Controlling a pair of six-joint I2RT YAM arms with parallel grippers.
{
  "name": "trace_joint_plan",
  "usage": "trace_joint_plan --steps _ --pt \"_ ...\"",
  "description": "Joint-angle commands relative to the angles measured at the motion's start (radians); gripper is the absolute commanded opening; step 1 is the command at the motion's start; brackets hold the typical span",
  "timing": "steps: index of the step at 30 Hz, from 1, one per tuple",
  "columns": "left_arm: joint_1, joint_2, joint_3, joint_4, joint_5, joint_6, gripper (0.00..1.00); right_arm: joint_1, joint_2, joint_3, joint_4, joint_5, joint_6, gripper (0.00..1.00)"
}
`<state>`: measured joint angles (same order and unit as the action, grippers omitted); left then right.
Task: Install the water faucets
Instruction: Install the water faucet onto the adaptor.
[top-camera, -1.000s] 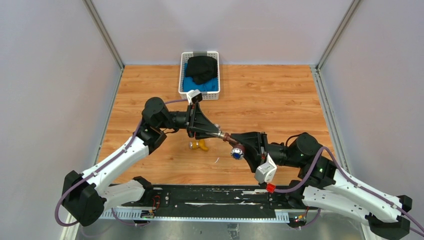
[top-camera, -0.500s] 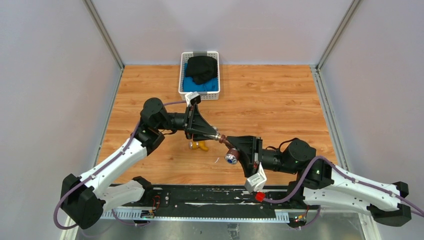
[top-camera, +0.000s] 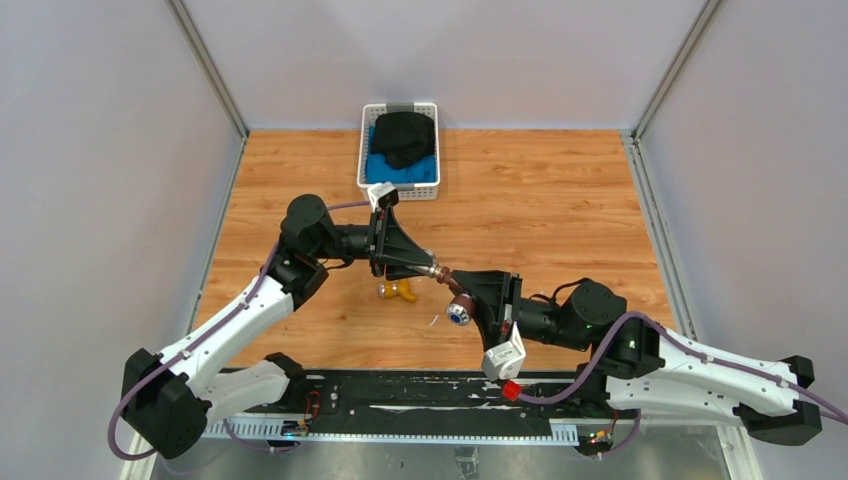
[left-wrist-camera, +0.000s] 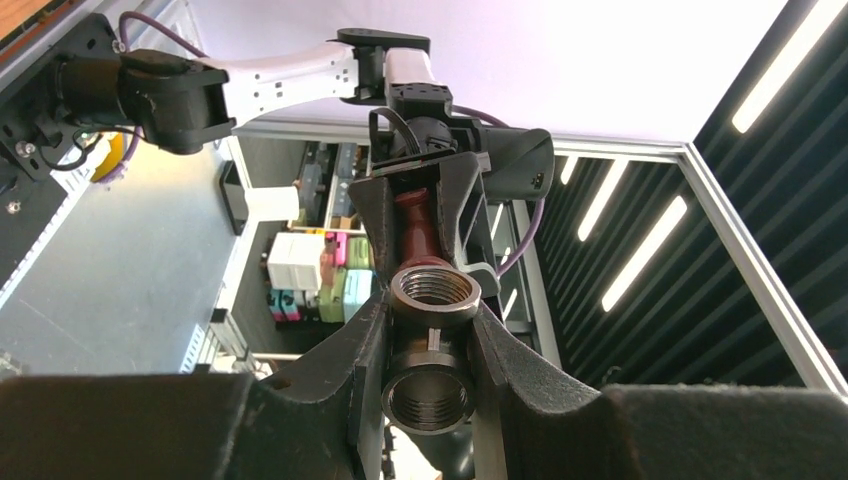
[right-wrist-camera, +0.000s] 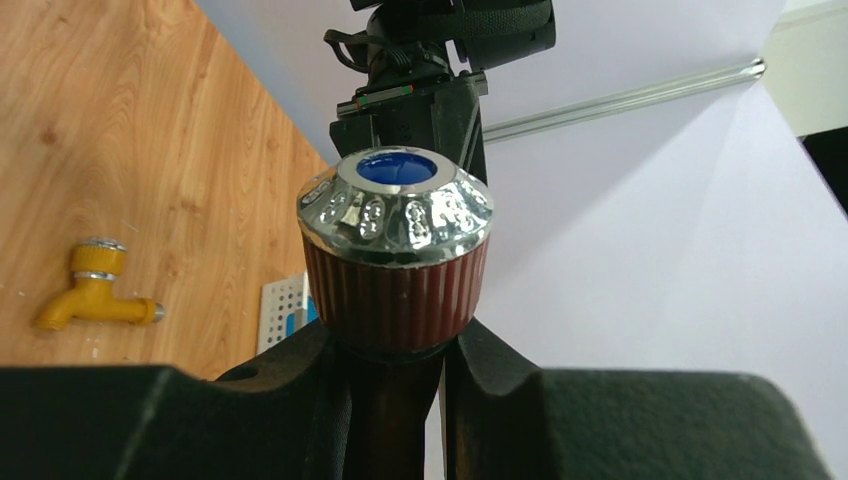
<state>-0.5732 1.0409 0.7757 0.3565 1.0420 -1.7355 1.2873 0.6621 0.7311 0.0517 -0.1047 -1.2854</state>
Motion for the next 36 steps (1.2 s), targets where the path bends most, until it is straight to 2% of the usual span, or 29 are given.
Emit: trace_joint_plan --steps 1,4,11,14,17,20,24,36 --pt "-0.046 0.001 0.021 -0.013 0.029 0.023 0.0 0.014 0.055 0.008 0.019 -0.033 0.155 0.0" --pt "-0.045 -0.009 0.019 -0.013 0.018 0.028 0.0 0.014 0.056 -0.014 0.056 -0.049 0.231 0.0" --pt "-0.045 -0.024 0.027 -0.014 -0.012 0.054 0.0 0.014 0.061 -0.111 0.295 -0.062 0.46 0.0" --pt "-0.045 -0.027 0.025 -0.012 -0.026 0.055 0.0 0.014 0.087 -0.151 0.409 -0.017 0.565 0.0" --pt "-0.043 -0.034 0.018 -0.011 -0.044 0.047 0.0 0.022 0.109 -0.15 0.443 0.09 0.622 0.0" --pt "-0.033 -0.045 0.012 -0.011 -0.065 0.042 0.0 0.068 0.139 -0.104 0.4 0.296 0.62 0.0" --pt "-0.019 -0.05 0.01 -0.03 -0.083 0.052 0.0 0.158 0.195 -0.065 0.391 0.481 0.496 0.0" --pt "0.017 -0.049 0.013 -0.03 -0.095 0.06 0.0 0.167 0.157 -0.064 0.359 0.535 0.527 0.0"
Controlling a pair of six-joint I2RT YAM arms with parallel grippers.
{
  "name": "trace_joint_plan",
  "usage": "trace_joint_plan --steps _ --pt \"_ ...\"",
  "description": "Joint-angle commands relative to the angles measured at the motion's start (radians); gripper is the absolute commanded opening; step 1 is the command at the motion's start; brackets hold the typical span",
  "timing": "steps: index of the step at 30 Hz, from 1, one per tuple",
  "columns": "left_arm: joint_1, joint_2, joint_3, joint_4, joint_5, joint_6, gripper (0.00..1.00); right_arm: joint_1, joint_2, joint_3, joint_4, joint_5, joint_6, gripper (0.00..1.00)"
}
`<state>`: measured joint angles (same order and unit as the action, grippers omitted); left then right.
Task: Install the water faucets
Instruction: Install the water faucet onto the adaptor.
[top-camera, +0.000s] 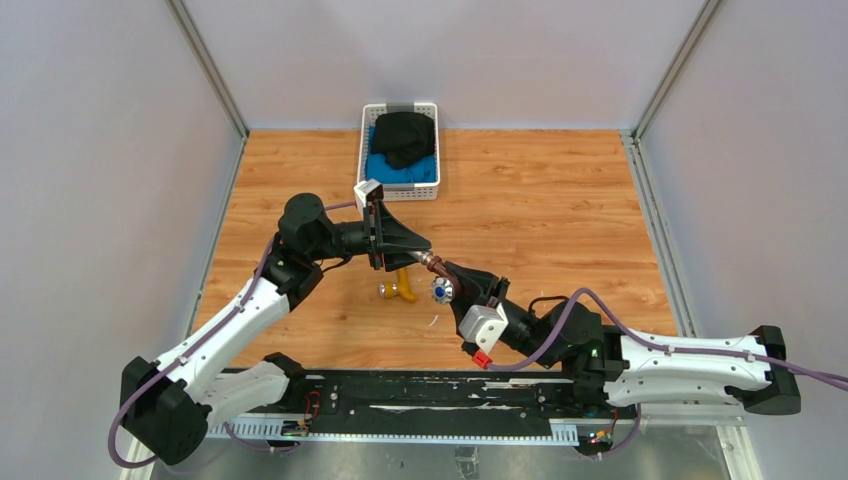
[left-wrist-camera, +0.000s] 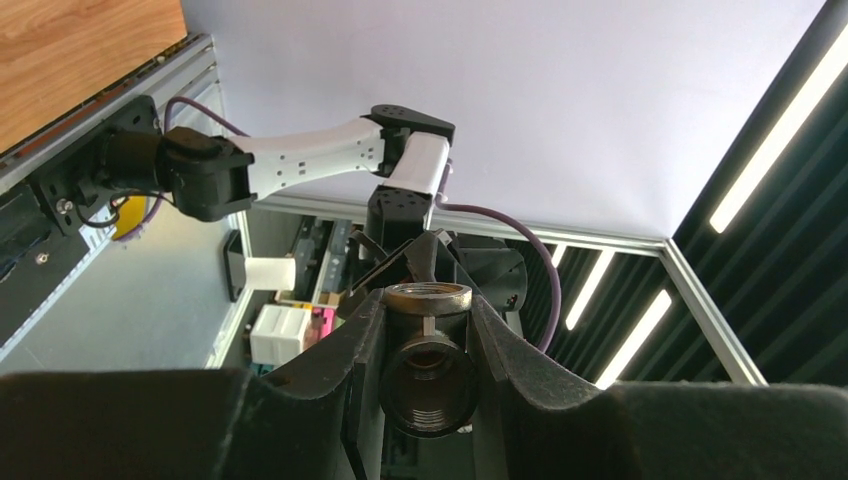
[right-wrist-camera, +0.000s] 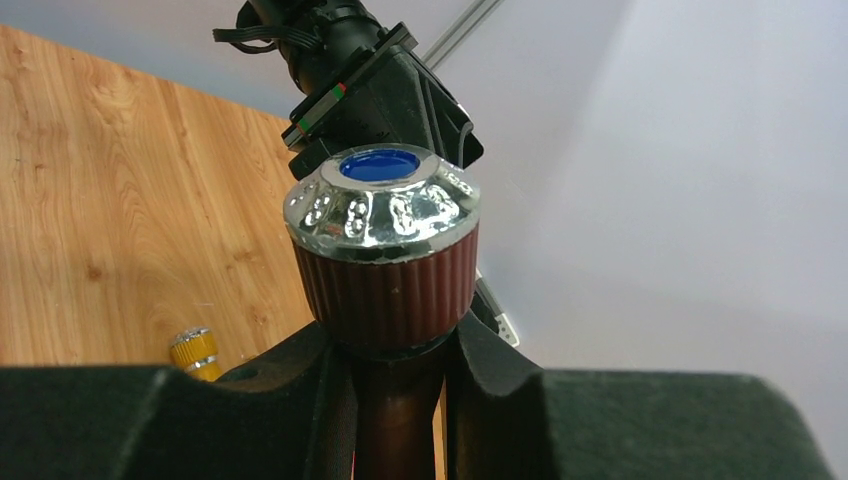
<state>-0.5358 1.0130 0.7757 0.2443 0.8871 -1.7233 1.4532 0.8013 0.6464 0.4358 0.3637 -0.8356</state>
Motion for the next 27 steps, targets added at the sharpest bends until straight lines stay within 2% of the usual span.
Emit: trace_joint_plan --steps 1,7,12,21,27 --pt "-0.017 -0.025 0.014 0.082 0.056 0.05 0.0 0.001 0.02 0.022 -0.03 0.068 0.089 0.0" --pt "-0.015 -0.026 0.012 0.082 0.026 0.081 0.0 0.005 0.066 0.046 -0.01 0.124 0.265 0.0" --pt "-0.015 -0.026 0.014 0.082 -0.028 0.115 0.0 0.019 0.105 0.049 0.091 0.223 0.39 0.0" --pt "-0.016 -0.042 0.018 0.082 -0.12 0.193 0.0 0.032 0.098 -0.001 0.22 0.231 0.433 0.0" --pt "-0.016 -0.071 0.025 0.081 -0.206 0.231 0.0 0.032 0.098 -0.11 0.383 0.193 0.356 0.0"
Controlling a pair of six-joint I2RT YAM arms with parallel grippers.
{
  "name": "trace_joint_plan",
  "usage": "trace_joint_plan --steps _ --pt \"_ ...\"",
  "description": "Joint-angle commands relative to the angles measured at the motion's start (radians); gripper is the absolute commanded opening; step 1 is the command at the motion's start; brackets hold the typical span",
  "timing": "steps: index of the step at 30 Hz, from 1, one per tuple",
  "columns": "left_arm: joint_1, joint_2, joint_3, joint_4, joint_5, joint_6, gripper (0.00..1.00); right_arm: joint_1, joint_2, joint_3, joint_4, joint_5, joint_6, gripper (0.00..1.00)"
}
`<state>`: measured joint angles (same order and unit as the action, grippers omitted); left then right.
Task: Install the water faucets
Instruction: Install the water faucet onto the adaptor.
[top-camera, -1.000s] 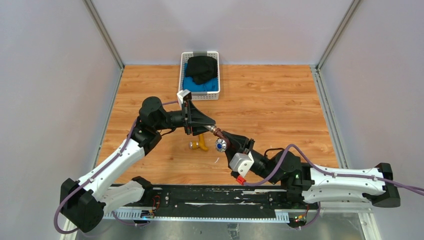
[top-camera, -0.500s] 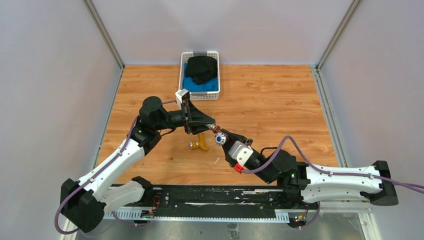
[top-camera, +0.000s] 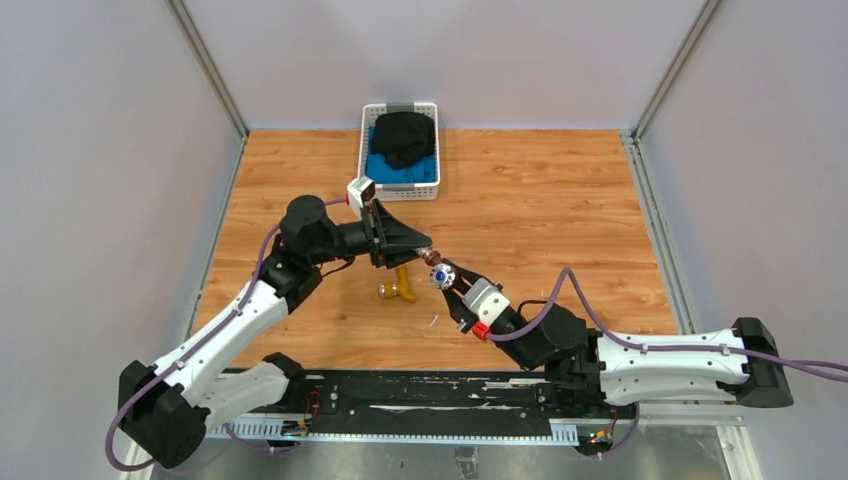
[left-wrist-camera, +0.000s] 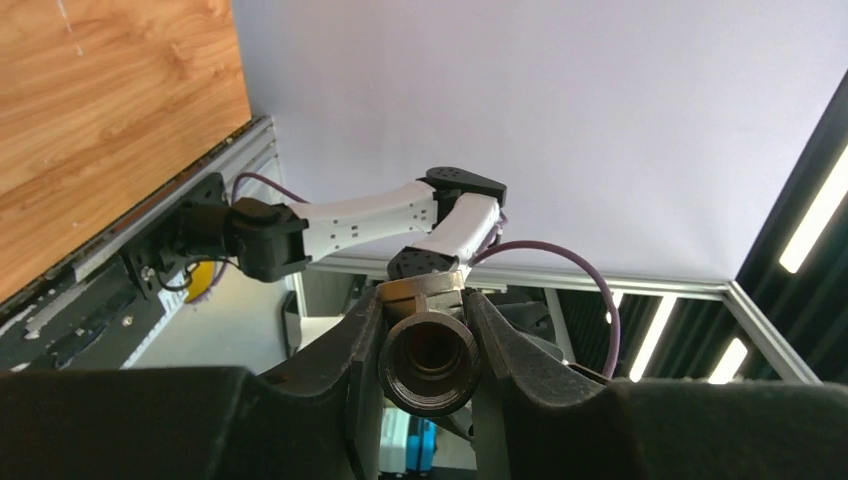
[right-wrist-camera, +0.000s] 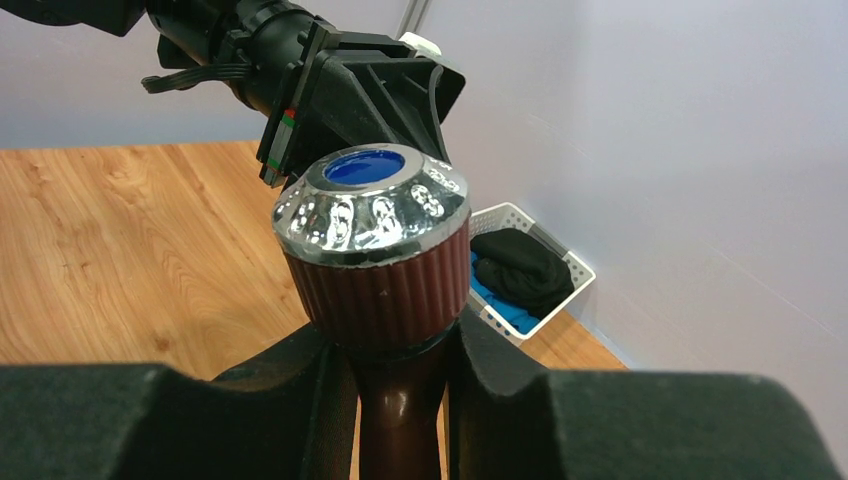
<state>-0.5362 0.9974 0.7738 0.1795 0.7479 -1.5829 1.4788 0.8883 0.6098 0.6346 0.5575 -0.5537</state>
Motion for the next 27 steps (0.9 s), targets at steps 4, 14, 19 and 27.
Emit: trace_joint_plan --steps 4,14,19,27 --pt "-0.016 -0.082 0.01 0.143 -0.145 0.133 0.0 0.006 0.059 -0.111 0.288 -0.003 0.077 0.0" --pt "-0.029 -0.179 -0.045 0.144 -0.322 0.288 0.0 0.006 0.192 -0.202 0.606 -0.03 0.072 0.0" --pt "-0.065 -0.209 -0.058 0.155 -0.393 0.347 0.0 0.006 0.29 -0.21 0.79 -0.027 0.092 0.0" --pt "-0.068 -0.215 -0.129 0.352 -0.408 0.263 0.0 -0.013 0.367 -0.236 0.958 -0.073 0.293 0.0"
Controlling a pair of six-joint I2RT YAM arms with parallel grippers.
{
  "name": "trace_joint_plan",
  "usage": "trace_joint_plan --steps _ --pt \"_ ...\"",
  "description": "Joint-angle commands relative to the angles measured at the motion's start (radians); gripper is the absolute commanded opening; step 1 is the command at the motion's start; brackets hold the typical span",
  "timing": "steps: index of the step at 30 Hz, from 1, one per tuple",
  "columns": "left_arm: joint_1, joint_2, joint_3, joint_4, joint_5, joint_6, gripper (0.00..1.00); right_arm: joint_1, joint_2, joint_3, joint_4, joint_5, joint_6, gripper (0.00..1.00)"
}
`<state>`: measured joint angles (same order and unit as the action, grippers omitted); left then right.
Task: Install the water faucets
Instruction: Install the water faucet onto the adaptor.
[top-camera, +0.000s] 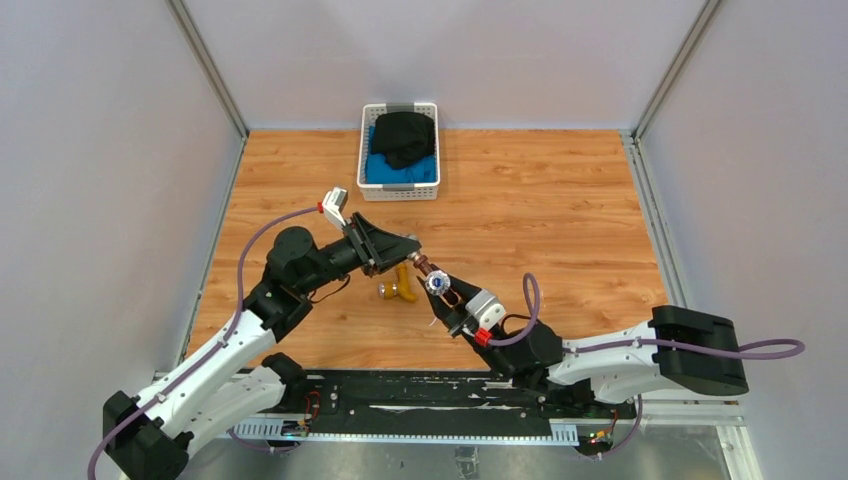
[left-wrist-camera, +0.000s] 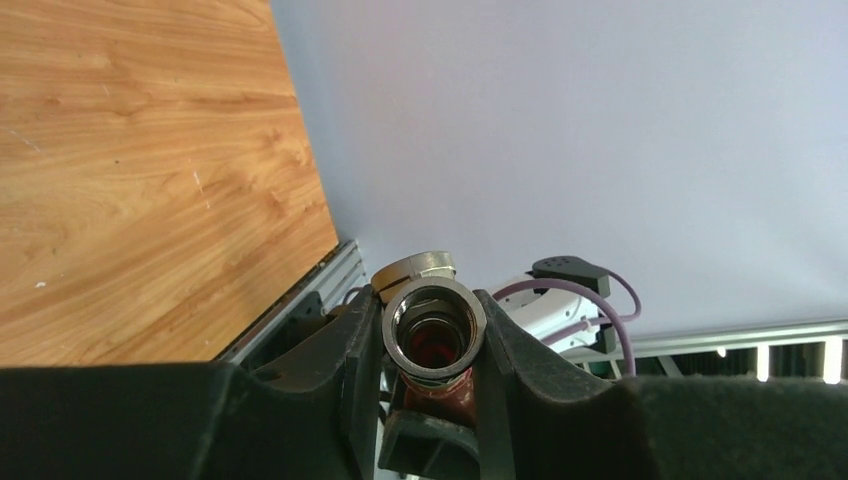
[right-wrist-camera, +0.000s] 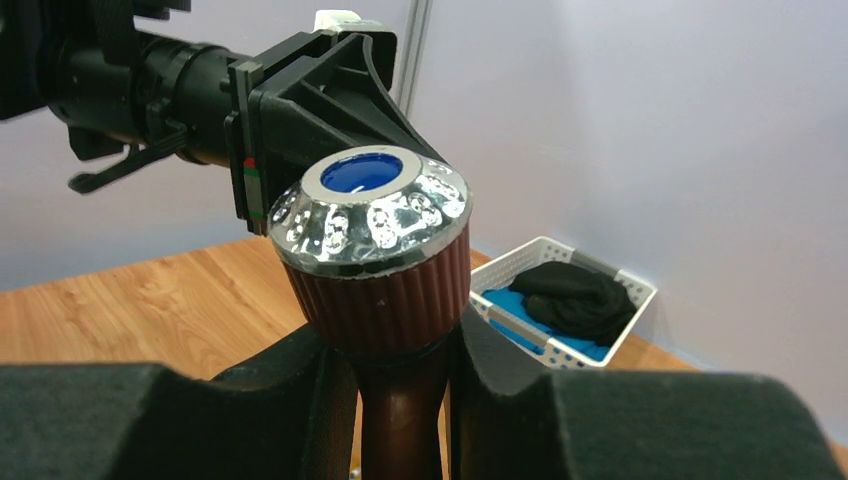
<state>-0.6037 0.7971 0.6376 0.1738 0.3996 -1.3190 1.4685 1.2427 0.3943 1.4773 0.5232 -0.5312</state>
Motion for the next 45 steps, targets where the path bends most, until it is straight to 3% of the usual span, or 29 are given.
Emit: trace_joint_plan --steps 1,12,18,21,26,30,34,38,41,45 --pt "-0.002 -0.013 0.001 0.377 -0.057 -0.008 0.0 -0.008 0.011 -0.019 0.116 -0.048 0.296 0.0" --pt "-0.002 -0.047 -0.041 0.498 -0.104 -0.003 0.0 -0.067 -0.029 -0.042 0.099 -0.135 0.561 0.0" --pt "-0.003 -0.042 -0.035 0.494 -0.101 -0.012 0.0 -0.069 -0.116 -0.049 0.036 -0.159 0.454 0.0" --pt "-0.002 -0.03 -0.007 0.387 -0.073 -0.021 0.0 -0.069 -0.262 -0.026 -0.207 -0.197 0.274 0.0" --pt "-0.001 -0.004 -0.013 0.306 -0.028 -0.136 0.0 -0.068 -0.504 0.11 -0.895 -0.277 -0.101 0.0" --pt "0.005 0.041 0.077 0.066 0.061 -0.117 0.0 -0.061 -0.602 0.127 -1.003 -0.294 -0.272 0.0" --pt "0.01 0.079 0.178 -0.134 0.132 -0.069 0.0 -0.028 -0.589 0.204 -1.132 -0.241 -0.391 0.0" --pt "0.035 0.107 0.206 -0.167 0.198 -0.066 0.0 0.058 -0.532 0.187 -1.051 -0.143 -0.571 0.0" --pt "0.035 0.128 0.233 -0.198 0.23 -0.058 0.0 0.093 -0.46 0.157 -0.881 -0.031 -0.738 0.0" --pt "0.036 0.136 0.253 -0.227 0.236 -0.037 0.0 0.101 -0.361 0.113 -0.654 0.002 -0.891 0.0"
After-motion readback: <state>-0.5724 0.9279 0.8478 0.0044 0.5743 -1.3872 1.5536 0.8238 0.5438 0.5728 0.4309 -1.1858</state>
